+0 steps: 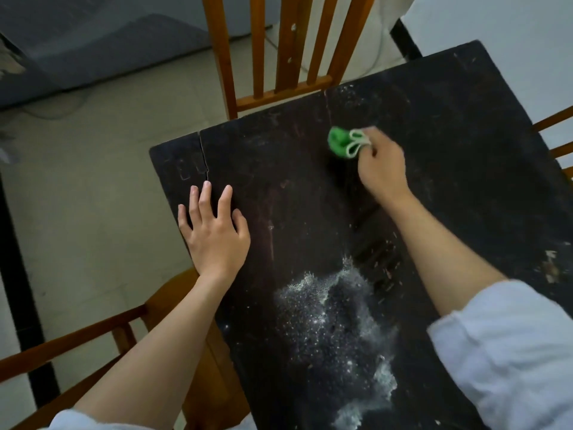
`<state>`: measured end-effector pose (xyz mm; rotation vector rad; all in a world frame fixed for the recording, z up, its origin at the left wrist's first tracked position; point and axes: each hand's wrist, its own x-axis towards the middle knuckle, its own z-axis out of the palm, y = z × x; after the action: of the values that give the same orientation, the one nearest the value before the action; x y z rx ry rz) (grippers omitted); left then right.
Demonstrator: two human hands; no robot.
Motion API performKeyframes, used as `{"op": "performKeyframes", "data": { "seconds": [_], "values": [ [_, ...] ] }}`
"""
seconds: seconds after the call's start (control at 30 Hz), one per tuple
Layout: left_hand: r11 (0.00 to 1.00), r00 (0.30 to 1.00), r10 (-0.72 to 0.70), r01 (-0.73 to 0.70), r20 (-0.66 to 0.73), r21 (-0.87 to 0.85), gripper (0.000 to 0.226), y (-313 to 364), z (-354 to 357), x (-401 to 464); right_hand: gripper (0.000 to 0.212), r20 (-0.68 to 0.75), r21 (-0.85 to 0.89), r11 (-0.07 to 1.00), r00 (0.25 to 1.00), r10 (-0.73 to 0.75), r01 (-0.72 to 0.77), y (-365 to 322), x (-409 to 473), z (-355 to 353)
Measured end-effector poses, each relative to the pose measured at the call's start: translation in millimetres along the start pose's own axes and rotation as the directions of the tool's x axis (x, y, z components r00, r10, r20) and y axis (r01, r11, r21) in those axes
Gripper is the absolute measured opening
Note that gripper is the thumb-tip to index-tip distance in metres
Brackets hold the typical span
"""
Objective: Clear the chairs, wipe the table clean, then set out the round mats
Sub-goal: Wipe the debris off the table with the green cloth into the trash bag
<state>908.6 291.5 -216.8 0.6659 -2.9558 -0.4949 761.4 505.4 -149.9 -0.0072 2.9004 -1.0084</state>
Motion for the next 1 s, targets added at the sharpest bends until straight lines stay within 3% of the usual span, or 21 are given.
{"op": "performKeyframes", "data": {
  "seconds": [0.07, 0.13, 0.3, 0.37, 0.43, 0.57, 0.67, 0.77, 0.83, 0.9, 1.0],
  "values": [
    [1.000, 1.000, 0.001, -0.001, 0.002, 0.002, 0.046, 0, 0, 1, 0.042, 0.006, -0.090, 0.996, 1.000, -0.009, 0.010, 9, 24, 6],
    [1.000, 1.000, -0.005, 0.005, 0.003, 0.004, 0.046, -1, 1, 2, 0.045, 0.119, -0.189, 0.981, 0.993, -0.020, 0.043, 17, 14, 16],
    [1.000, 0.999, -0.003, 0.002, 0.034, 0.004, 0.047, -1, 0, 1, 0.047, 0.327, -0.166, 0.974, 0.940, -0.094, 0.155, 6, -126, 5],
    [1.000, 0.999, 0.000, 0.000, 0.039, 0.004, 0.047, 0, 0, 0, 0.047, 0.397, -0.141, 0.987, 0.918, -0.020, 0.082, -2, -160, -12],
    [1.000, 0.999, 0.003, -0.003, 0.035, 0.010, 0.045, 0, -1, 0, 0.041, 0.349, -0.065, 0.997, 0.935, 0.065, -0.045, -7, -145, -21],
    [1.000, 0.999, 0.007, -0.007, 0.039, 0.000, 0.043, 2, 0, 0, 0.032, 0.080, -0.033, 0.998, 0.995, 0.061, -0.059, -2, -56, -25],
    [1.000, 0.999, 0.005, -0.005, 0.052, -0.002, 0.043, 0, 0, 0, 0.040, 0.090, -0.130, 0.988, 0.991, 0.098, -0.085, 14, -36, -10],
    [1.000, 0.999, 0.011, -0.011, 0.053, -0.008, 0.043, 0, -1, 0, 0.049, 0.217, -0.236, 0.971, 0.976, 0.022, 0.031, 19, -87, 2],
    [1.000, 0.998, 0.011, -0.009, 0.059, -0.025, 0.043, 0, -1, 2, 0.039, 0.292, -0.159, 0.987, 0.955, 0.049, -0.002, 17, -116, -1],
    [0.998, 0.998, -0.015, 0.018, 0.058, -0.060, 0.046, 4, -4, 3, 0.025, 0.289, 0.121, 0.980, 0.950, 0.116, -0.156, 10, -123, -13],
    [0.980, 0.999, -0.009, -0.001, -0.052, -0.197, 0.053, 28, -17, 6, 0.035, 0.275, 0.461, 0.821, 0.934, 0.228, -0.337, 3, -114, -32]
  ]
}}
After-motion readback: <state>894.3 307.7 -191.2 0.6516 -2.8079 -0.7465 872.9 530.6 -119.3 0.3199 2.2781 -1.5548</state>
